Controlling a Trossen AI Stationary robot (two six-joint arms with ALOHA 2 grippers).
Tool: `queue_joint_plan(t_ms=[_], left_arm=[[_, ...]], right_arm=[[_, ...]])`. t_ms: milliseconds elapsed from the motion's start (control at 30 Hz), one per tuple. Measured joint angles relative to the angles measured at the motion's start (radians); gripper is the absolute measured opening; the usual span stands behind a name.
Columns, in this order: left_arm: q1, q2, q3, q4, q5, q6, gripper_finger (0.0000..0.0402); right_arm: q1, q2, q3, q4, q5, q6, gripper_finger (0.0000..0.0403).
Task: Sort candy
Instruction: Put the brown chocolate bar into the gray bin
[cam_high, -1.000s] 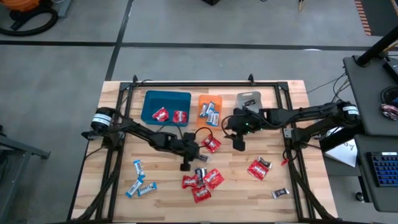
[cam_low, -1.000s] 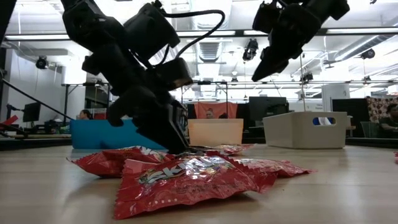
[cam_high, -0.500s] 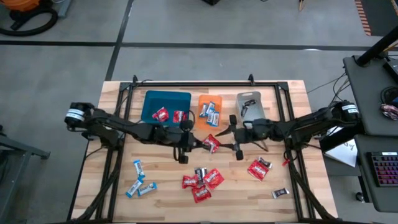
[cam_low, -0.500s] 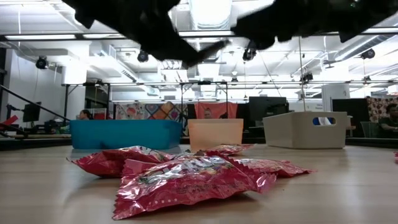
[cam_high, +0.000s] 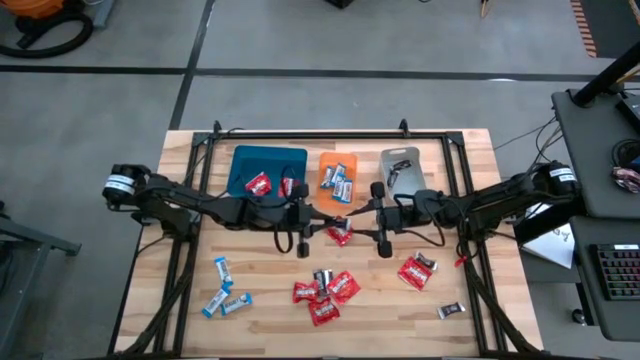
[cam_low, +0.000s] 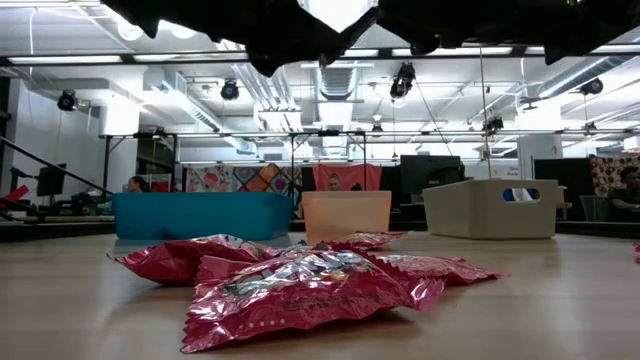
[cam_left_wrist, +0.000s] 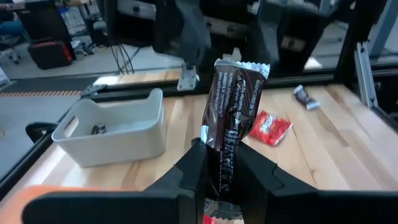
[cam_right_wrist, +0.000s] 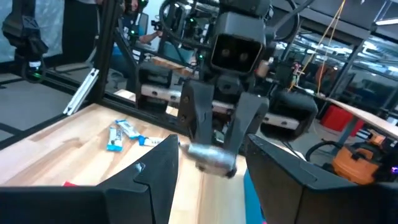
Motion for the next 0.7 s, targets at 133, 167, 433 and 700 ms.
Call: queue_joint_plan(t_ms=[133,167,433,700], left_arm=[[0.000,0.000,0.000,0.040,0.000,-0.006,0.0045],[0.000,0.000,0.000,0.047,0.000,-0.006,0.0045],[0.001,0.000,0.000,0.096,-0.001,-0.003,0.0045],[0.005,0.024,0.000,0.161,-0.001,-0.002,0.0045]], right_arm=[[0.000,0.000,0.000,0.000,0.007,-0.017,0.0178],[0.000,0.000,0.000,0.001,0.007,-0.017,0.0178],[0.000,0.000,0.000,0.011,0.007,-0.029,0.0178],[-0.007,0.001,0.000,0.070,0.005,-0.060,0.0178]])
